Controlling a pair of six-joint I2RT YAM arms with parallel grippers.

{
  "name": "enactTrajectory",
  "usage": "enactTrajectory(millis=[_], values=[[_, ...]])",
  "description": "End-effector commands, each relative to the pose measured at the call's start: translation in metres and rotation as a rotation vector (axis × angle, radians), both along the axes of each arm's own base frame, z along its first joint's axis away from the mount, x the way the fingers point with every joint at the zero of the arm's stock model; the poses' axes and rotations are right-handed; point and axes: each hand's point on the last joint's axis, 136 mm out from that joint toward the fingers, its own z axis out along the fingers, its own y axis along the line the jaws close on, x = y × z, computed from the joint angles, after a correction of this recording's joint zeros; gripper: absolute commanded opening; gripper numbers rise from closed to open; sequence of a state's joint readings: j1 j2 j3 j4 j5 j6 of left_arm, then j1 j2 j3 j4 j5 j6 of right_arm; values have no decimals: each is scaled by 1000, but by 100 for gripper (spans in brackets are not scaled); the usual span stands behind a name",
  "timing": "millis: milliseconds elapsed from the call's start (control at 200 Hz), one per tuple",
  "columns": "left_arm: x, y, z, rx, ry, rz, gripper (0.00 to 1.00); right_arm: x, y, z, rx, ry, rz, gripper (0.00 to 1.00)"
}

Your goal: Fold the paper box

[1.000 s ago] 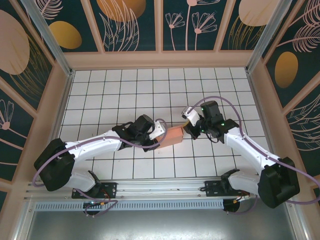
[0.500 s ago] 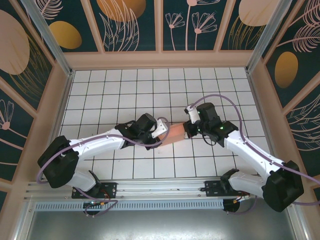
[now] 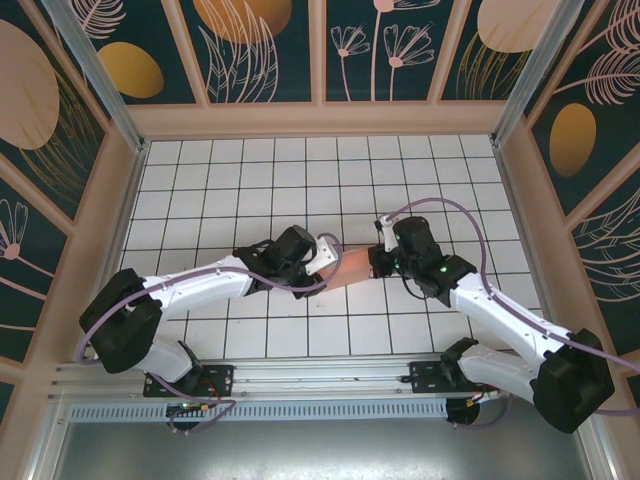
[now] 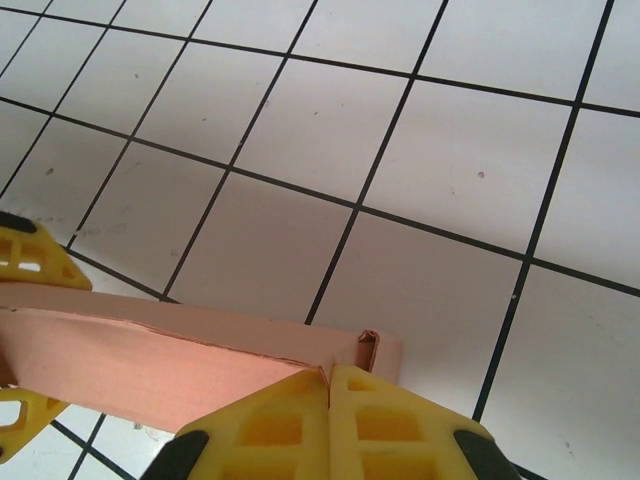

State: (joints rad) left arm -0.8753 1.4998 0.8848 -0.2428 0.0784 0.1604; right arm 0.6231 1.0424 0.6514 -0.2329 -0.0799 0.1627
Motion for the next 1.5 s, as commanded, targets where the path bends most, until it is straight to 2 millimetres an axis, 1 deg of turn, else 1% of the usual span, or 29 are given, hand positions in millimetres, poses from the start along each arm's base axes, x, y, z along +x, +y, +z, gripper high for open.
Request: enactTrajectory(millis=[0,45,160,230,385,485,561,656,726,791,861,916,1006,1076,1136,1176,1251,1326,1496], values=[[5,3,-8,15,0,26,53,-13,17,3,44,-20,97,0],[5,2,-5,1,-2,33,57,-13,17,2,41,-19,98,0],[6,-1,6,-45,-8,55,62,-12,18,-3,26,-15,100,0],[6,-3,14,-80,-12,65,68,-13,17,-5,15,-16,97,0],[6,-3,30,-131,-30,77,73,-11,15,-6,1,-22,80,0],[6,-3,39,-162,-46,92,78,-11,15,-6,-8,-27,75,0],[7,-4,48,-197,-62,101,80,-11,14,-6,-16,-32,71,0],[6,-4,54,-225,-69,108,84,-11,15,-4,-18,-38,68,0],[6,-3,55,-234,-70,112,87,-11,17,-2,-17,-42,66,0],[7,-3,58,-247,-77,116,92,-9,17,0,-20,-50,61,0],[8,-5,71,-286,-101,121,98,-8,17,2,-26,-57,56,0],[11,-5,85,-325,-128,136,99,-7,18,2,-32,-59,51,0],[20,1,109,-403,-175,222,99,-7,19,1,-41,-58,46,0],[27,11,125,-481,-183,338,99,-6,19,1,-50,-64,34,0],[34,24,133,-535,-163,478,99,-5,20,2,-54,-68,26,0],[35,29,138,-557,-143,532,99,-5,20,2,-56,-70,22,0],[34,39,140,-581,-91,627,99,-4,21,4,-62,-73,14,0],[30,46,134,-581,-35,691,99,-5,23,5,-72,-78,13,0],[11,57,106,-523,131,791,98,-7,25,6,-93,-82,-2,0]])
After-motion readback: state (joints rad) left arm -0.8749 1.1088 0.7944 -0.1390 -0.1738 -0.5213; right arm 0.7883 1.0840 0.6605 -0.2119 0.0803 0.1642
